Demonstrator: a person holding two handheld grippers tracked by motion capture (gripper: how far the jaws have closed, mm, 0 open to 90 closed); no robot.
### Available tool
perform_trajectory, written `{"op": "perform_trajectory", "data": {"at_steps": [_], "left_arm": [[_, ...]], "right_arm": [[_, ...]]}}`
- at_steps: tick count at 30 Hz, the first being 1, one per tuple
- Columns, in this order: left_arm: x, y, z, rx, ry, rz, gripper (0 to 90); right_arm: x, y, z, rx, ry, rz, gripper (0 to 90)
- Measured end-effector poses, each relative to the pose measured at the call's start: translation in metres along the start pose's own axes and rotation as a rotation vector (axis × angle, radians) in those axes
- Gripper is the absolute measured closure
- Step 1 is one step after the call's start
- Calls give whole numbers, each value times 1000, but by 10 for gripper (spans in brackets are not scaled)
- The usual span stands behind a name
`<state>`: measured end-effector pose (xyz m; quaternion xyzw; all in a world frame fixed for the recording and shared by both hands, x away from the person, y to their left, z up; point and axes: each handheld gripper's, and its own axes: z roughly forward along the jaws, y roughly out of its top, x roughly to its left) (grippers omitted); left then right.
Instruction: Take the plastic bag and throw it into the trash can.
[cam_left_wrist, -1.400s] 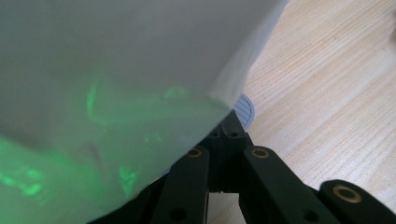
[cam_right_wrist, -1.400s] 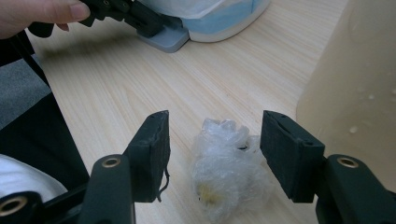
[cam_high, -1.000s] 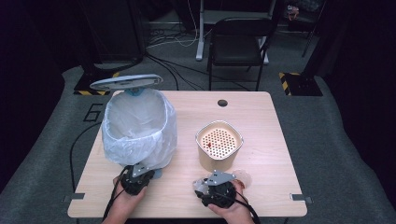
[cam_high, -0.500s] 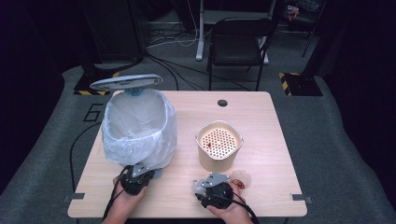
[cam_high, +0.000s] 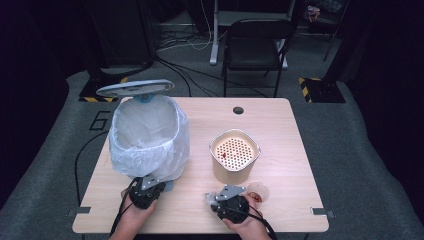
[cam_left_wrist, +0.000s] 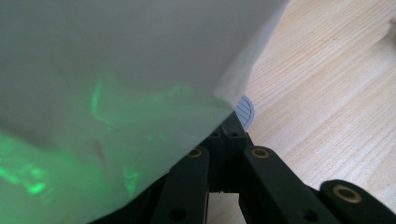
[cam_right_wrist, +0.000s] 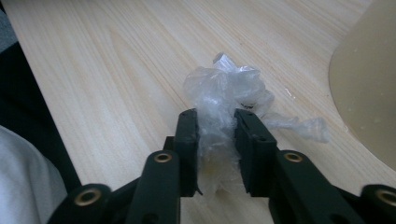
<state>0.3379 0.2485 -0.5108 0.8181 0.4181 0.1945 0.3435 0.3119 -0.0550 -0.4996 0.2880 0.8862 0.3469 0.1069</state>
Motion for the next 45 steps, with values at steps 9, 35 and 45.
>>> {"op": "perform_trajectory", "data": {"at_steps": [9, 35, 45], "left_arm": [[-2, 0, 1, -11, 0, -19, 900], [1, 2, 0, 20, -6, -12, 900], [-1, 9, 0, 65, 9, 101, 900]], "right_arm": [[0, 4, -13, -45, 49, 1, 759], [-5, 45, -82, -156, 110, 4, 760], [-12, 69, -100, -190, 108, -5, 760]]}}
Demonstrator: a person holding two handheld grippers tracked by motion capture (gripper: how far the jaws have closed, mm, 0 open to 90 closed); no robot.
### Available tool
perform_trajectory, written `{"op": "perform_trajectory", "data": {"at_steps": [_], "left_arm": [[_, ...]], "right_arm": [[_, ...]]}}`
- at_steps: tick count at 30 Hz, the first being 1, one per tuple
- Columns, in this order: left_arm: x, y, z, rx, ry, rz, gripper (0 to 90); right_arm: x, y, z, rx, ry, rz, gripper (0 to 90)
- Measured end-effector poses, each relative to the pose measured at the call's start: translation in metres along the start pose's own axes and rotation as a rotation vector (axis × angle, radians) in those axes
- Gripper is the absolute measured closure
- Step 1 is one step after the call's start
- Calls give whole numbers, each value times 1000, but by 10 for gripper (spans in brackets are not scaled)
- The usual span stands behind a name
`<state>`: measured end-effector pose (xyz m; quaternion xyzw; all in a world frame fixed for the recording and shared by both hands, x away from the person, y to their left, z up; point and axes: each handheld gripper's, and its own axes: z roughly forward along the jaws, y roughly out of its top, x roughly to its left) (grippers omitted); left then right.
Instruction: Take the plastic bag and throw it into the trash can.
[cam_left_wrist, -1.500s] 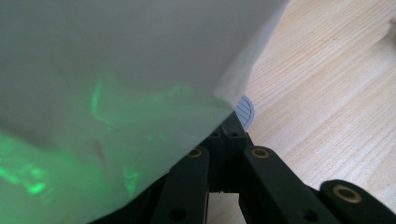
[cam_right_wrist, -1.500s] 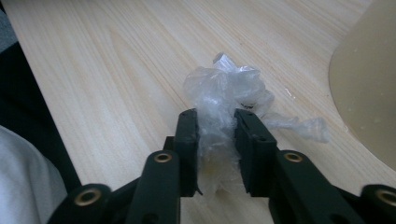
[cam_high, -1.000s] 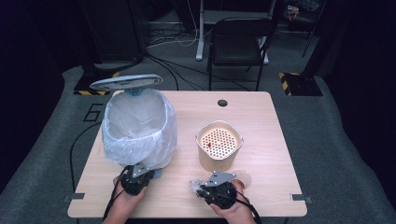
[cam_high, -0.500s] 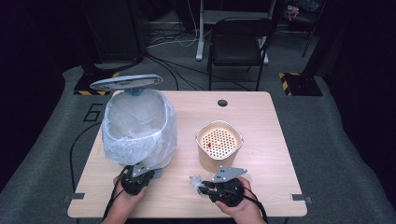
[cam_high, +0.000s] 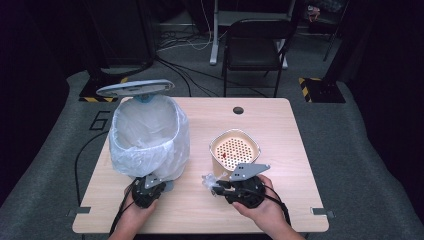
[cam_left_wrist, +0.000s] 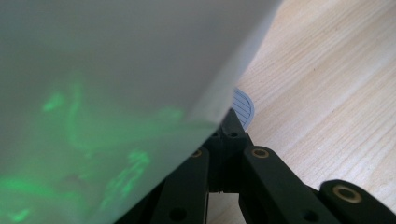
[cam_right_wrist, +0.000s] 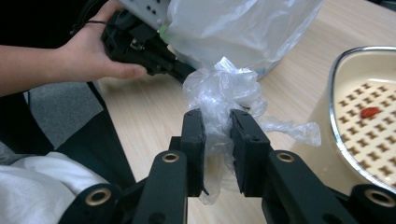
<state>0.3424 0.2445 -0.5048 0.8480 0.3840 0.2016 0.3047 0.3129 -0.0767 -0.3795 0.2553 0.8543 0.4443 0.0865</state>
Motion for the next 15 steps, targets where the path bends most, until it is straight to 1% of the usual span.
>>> {"op": "perform_trajectory", "data": {"at_steps": [1, 2, 3, 4, 5, 7, 8, 9, 11, 12, 13, 14, 15], "left_arm": [[-1, 0, 0, 1, 3, 11, 900], [-1, 1, -1, 18, 9, 29, 900], [-2, 2, 0, 13, 15, 34, 900], [-1, 2, 0, 23, 14, 38, 900], [-1, 2, 0, 22, 6, 34, 900], [0, 3, 0, 29, 5, 21, 900], [0, 3, 0, 30, 6, 17, 900], [-1, 4, 0, 37, 8, 17, 900], [-1, 5, 1, 34, 3, 10, 900], [-2, 7, 0, 49, 7, 14, 900], [-3, 8, 1, 53, 5, 13, 900], [-3, 9, 1, 67, 10, 24, 900], [-1, 11, 2, 66, -7, 72, 900]], "right_arm": [[-2, 1, 0, 0, 1, -11, 761], [-3, 3, -1, 1, -1, -2, 761], [-3, 4, -2, 1, -4, 6, 760], [-5, 6, -2, -4, -5, -3, 761], [-5, 7, -3, -5, -5, -1, 761], [-7, 9, -3, -3, -7, 7, 761], [-8, 10, -3, -7, -2, 0, 761], [-8, 11, -4, -3, -4, 9, 761], [-11, 13, -4, -8, -7, -1, 761], [-11, 15, -5, -8, -6, 1, 761], [-12, 16, -5, -8, -9, 3, 761], [-13, 18, -6, -8, -7, 2, 761], [-14, 19, -6, -10, -10, -6, 761]]}}
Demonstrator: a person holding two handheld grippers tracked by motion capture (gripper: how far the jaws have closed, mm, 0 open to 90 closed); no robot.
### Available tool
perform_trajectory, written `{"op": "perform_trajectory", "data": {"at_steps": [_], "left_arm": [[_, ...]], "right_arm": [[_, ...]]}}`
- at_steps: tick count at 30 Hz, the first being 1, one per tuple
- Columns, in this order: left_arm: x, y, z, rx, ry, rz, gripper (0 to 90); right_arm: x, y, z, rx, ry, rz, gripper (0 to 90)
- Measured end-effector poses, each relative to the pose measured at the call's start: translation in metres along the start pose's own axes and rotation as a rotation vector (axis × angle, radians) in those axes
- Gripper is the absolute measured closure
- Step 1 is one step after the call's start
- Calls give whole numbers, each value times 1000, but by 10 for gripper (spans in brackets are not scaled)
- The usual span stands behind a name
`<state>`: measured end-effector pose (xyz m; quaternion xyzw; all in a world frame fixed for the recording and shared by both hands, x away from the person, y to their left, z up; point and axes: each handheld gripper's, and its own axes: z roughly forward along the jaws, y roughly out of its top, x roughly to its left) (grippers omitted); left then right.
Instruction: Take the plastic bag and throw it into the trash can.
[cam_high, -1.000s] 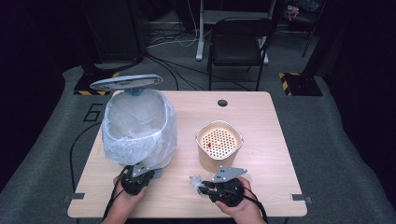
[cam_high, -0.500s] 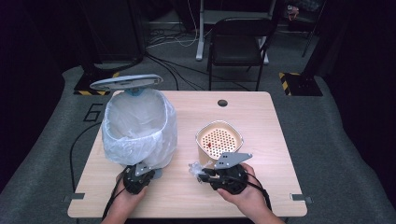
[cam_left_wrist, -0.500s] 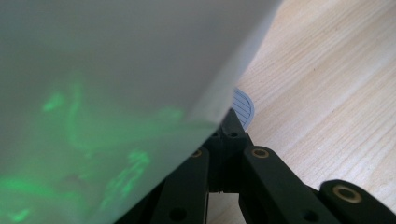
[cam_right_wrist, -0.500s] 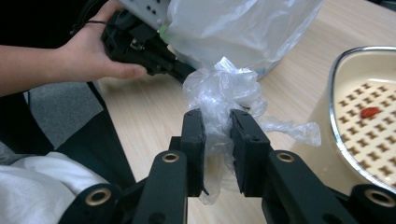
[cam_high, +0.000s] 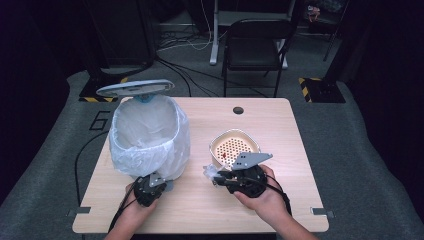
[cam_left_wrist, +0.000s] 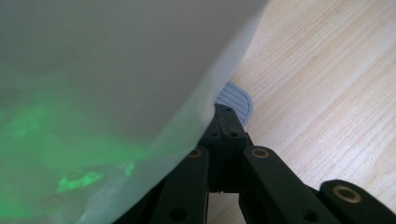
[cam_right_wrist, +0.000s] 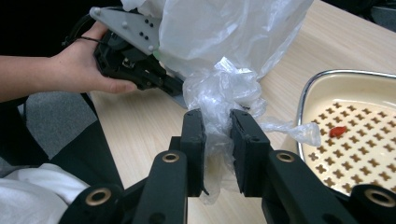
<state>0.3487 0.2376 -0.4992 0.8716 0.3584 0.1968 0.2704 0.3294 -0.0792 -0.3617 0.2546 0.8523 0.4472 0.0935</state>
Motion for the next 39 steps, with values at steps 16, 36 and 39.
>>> {"op": "perform_trajectory", "data": {"at_steps": [16, 36, 39], "left_arm": [[-1, -4, -1, -20, 6, -55, 900], [-1, -4, -1, -19, 13, -61, 900], [-1, -4, -1, -19, 14, -62, 900]], "right_arm": [[-13, 21, -5, -23, -7, 0, 761], [-23, 65, 0, -48, -5, -41, 761], [-23, 72, 2, -58, -4, -46, 761]]}}
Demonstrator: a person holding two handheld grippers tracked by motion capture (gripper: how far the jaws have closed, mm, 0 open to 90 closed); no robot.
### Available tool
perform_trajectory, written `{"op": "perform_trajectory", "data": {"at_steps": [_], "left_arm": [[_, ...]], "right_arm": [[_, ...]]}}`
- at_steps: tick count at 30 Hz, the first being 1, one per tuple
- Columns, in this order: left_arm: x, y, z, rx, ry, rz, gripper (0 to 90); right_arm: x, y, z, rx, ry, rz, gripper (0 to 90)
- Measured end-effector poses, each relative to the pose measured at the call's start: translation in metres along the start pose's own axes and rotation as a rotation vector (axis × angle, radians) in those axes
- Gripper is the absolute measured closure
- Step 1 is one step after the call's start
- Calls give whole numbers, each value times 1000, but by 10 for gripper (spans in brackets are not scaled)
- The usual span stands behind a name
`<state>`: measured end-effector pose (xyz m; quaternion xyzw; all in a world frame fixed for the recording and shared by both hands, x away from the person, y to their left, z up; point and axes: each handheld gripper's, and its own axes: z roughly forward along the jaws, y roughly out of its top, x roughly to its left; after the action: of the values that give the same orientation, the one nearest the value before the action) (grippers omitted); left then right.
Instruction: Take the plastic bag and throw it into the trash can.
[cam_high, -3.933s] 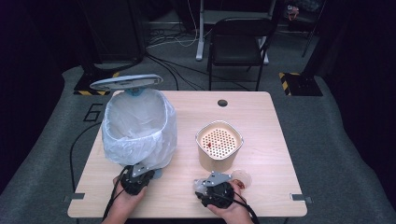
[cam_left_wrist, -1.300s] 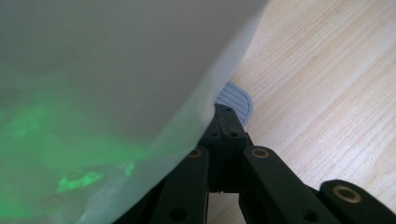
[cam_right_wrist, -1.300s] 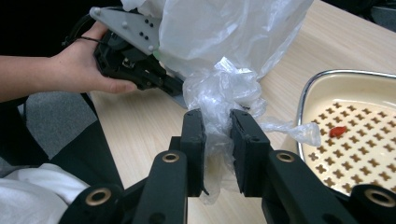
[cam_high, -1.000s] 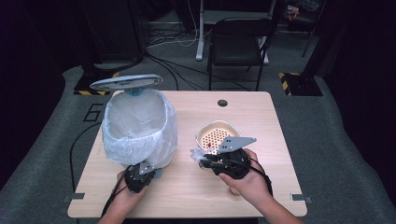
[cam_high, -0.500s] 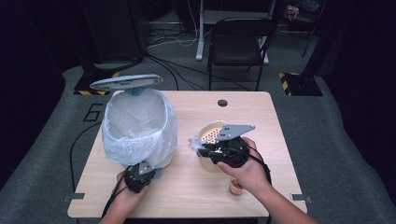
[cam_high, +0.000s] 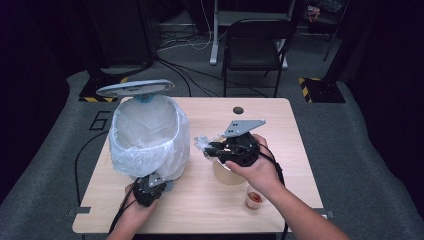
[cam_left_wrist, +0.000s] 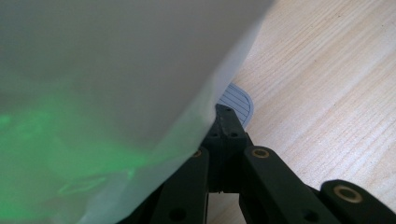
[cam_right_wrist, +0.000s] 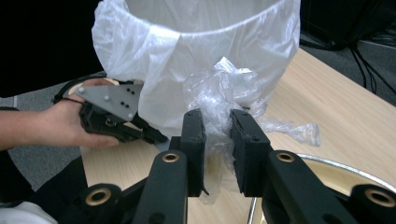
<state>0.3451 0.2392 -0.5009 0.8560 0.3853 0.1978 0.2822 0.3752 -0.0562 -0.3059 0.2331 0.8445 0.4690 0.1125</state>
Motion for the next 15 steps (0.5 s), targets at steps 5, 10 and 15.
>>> {"op": "perform_trajectory", "data": {"at_steps": [5, 10, 15], "left_arm": [[0, 0, 0, 1, 1, -1, 900], [0, 0, 0, 3, -1, 1, 900], [0, 0, 0, 0, -4, 1, 900]], "right_arm": [[0, 8, 6, -7, 8, -9, 761], [-4, 15, 12, -14, 12, -4, 761], [-10, 27, 19, -37, 29, -4, 761]]}}
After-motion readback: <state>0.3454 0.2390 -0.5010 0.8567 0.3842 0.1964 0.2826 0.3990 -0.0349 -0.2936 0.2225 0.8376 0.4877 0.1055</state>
